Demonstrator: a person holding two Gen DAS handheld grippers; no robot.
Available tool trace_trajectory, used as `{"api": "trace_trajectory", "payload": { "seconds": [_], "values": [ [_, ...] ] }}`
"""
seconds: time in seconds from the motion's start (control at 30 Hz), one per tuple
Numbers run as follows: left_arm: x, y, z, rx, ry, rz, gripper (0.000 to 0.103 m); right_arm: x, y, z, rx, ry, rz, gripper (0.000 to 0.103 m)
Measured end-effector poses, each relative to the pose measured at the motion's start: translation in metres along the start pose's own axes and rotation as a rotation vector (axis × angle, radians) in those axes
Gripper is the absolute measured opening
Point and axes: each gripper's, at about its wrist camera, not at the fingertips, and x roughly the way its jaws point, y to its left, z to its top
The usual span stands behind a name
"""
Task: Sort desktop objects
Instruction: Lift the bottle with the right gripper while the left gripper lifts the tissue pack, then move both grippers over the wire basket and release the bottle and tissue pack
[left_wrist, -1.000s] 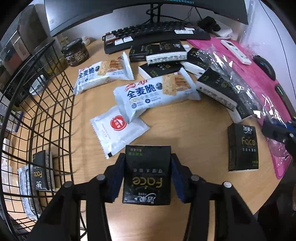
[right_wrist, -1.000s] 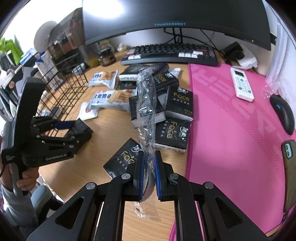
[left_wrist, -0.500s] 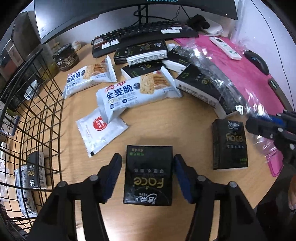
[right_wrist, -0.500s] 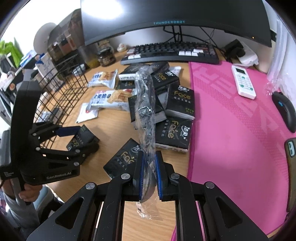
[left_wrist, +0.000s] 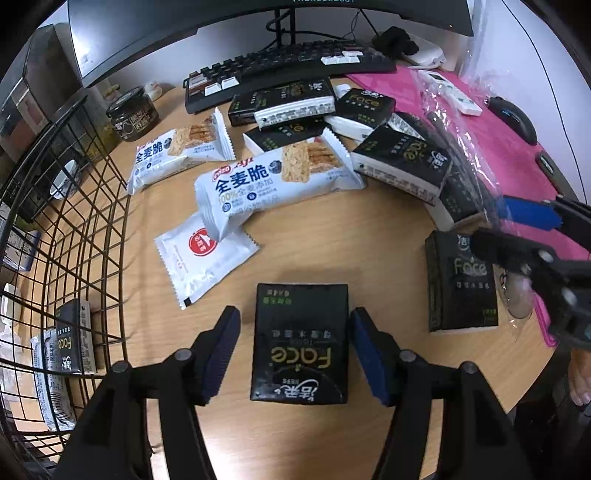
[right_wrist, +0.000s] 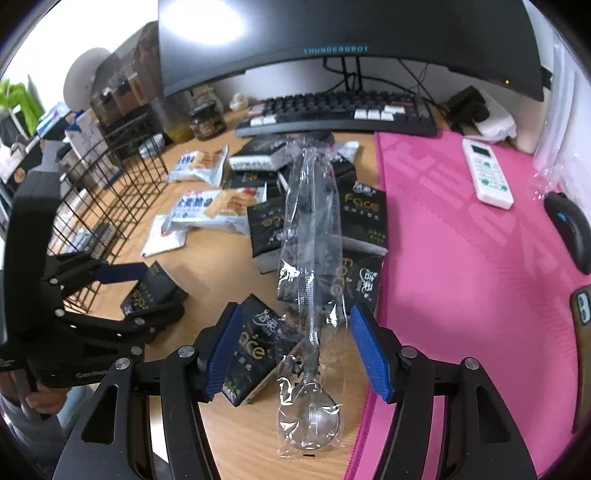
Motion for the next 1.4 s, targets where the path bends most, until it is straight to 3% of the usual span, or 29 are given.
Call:
{"api": "trace_trajectory", "payload": {
  "seconds": [0.03,0.1,0.23,0.43,0.77,0.93,1.17,1.4],
  "values": [
    [0.0,0.0,0.0,0.0,0.001,-0.008,0.057,0.002,0.0,0.0,-0.005,0.008,-0.012,0.028],
    [-0.001,0.0,-0.001,-0.003,0.005,-0.02,0.052,0.004,0.0,-0.001,-0.006,0.02,-0.016,0.018],
    [-0.002,0.0,-0.001,-0.01,0.001,-0.007,0.052,0.001,0.001,-0.001,-0.006,0.016,-0.03,0.01],
    [-0.016,0.001,-0.001,-0.021,-0.037,-0.007,0.052,-0.01,-0.001,0.0,0.01,-0.002,-0.025,0.01],
    [-0.101,0.01,-0.008,-0.036,-0.304,0.057,0.052,-0.049,0.024,0.009,-0.019,-0.088,0.053,0.01],
    [-0.138,0.045,-0.018,-0.112,-0.376,0.129,0.052,-0.058,0.064,0.026,-0.093,-0.12,0.114,0.01],
    [-0.177,0.133,-0.047,-0.326,-0.433,0.232,0.052,-0.061,0.169,0.065,-0.246,-0.156,0.266,0.01],
    [-0.175,0.214,-0.075,-0.54,-0.441,0.268,0.052,-0.036,0.255,0.097,-0.292,-0.109,0.393,0.01]
  ]
}}
